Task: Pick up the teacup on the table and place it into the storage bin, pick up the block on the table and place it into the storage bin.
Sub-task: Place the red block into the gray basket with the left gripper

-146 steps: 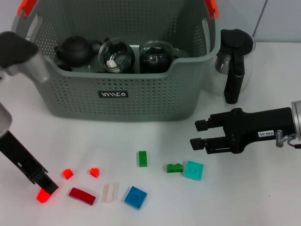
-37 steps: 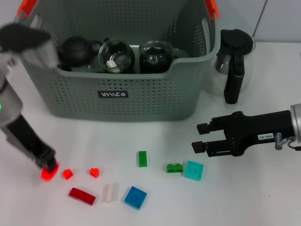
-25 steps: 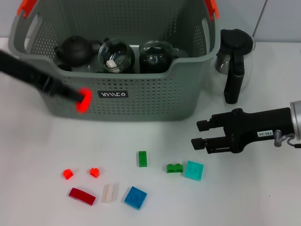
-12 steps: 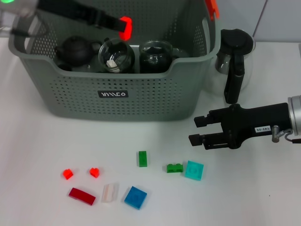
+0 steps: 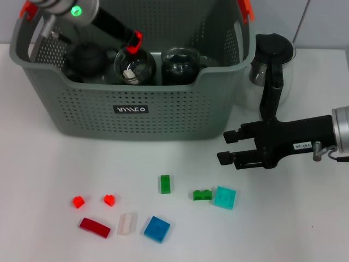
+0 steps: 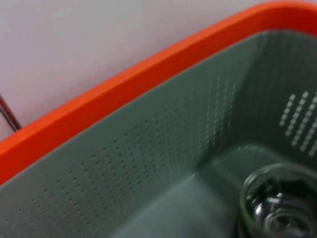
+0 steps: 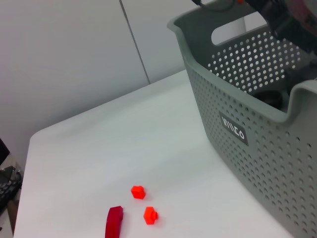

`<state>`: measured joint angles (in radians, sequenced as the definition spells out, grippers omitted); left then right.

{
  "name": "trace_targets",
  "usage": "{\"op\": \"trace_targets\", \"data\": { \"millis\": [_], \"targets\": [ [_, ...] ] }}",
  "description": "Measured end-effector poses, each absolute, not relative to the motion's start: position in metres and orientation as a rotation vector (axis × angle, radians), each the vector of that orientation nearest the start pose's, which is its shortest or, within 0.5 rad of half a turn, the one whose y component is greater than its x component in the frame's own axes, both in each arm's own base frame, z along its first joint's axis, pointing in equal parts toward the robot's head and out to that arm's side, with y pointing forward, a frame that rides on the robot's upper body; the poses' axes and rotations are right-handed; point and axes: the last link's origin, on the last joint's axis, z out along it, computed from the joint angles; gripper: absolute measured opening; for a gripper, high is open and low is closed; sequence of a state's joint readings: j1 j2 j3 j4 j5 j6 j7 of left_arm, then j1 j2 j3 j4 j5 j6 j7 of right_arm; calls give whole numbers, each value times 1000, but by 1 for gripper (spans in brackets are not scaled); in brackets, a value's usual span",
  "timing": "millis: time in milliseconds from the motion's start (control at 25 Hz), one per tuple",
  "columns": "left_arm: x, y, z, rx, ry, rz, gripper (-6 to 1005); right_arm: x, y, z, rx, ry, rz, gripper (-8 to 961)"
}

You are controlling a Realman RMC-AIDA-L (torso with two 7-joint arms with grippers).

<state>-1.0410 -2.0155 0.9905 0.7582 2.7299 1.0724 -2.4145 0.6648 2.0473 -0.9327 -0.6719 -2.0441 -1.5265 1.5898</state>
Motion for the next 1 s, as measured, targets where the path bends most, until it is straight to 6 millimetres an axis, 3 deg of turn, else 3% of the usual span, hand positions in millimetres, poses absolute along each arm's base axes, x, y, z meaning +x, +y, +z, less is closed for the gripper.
{"op": "trace_targets", "data": {
  "millis": [280,640,880,1000],
  "targets": [
    [-153,485,7,-2331,-742,311,304,216,354,-21,-2981,623,456,642],
    [-152,480,9,-2343,-803,287,322,217,354,-21,-2976,627,454,642],
    [-138,465,48,-2385,-960,31,521,219,353,-21,-2975,634,453,642],
    [-130,440,79,-2466,-1005,-207,537,219,352,-21,-2975,636,452,642]
  ]
}}
